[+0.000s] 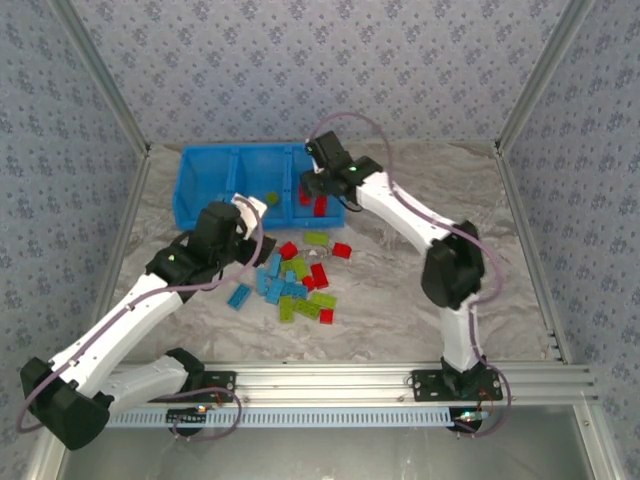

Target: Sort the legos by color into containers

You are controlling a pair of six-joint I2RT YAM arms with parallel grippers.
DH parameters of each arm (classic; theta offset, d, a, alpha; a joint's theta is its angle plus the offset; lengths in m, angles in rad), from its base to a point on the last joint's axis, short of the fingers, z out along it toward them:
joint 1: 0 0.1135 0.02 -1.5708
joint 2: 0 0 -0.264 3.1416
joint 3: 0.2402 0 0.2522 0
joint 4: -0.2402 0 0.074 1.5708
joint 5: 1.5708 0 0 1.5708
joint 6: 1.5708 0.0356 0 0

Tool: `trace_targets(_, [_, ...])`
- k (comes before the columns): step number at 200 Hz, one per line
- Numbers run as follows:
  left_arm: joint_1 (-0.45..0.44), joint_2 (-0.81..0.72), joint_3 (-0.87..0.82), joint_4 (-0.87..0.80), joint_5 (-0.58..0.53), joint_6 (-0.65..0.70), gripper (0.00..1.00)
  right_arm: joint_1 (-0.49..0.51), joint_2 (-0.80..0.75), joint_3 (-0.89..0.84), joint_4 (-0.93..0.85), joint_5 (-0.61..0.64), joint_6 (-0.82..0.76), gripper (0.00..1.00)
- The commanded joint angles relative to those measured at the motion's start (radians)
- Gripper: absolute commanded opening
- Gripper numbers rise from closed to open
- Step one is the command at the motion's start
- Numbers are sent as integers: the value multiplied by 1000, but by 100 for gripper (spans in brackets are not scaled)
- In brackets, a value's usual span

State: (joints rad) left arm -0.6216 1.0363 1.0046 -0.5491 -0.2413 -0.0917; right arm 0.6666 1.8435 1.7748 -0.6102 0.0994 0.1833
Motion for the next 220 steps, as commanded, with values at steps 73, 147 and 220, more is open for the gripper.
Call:
trace_targets(73, [80, 41, -313, -227, 198, -456, 76, 89, -404, -458, 20, -313, 9, 85])
trace_targets(147, [144, 339, -294, -46, 198, -381, 71, 88, -374, -427, -18, -293, 42, 86])
trace_targets(220, [148, 318, -304, -19, 196, -427, 28, 126, -290, -362, -187, -499, -23, 82])
